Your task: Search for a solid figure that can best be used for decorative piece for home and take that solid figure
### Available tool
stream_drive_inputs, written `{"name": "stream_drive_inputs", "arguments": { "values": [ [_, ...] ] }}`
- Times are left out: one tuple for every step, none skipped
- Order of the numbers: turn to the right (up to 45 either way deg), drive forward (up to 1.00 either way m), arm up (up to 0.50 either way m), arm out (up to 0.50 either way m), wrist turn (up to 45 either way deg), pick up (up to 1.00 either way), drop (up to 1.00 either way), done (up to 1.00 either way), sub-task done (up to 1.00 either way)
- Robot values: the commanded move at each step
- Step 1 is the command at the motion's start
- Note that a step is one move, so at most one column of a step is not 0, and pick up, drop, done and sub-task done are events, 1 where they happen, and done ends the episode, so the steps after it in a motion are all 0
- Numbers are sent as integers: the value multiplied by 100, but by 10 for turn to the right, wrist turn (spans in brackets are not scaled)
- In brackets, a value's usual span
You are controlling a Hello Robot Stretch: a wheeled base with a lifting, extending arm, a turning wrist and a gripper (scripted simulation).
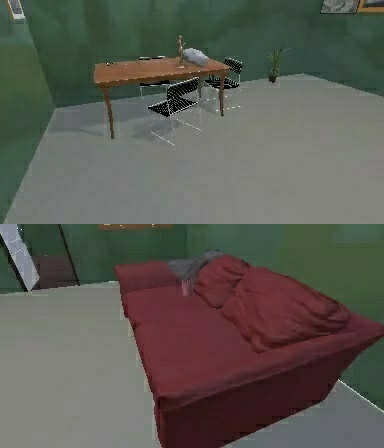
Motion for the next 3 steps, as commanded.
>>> {"name": "stream_drive_inputs", "arguments": {
  "values": [
    [0, 100, 0, 0, 0, 0, 0, 0, 0],
    [0, 55, 0, 0, 0, 0, 0, 0, 0],
    [-450, 0, 0, 0, 0, 0, 0, 0, 0]
  ]
}}
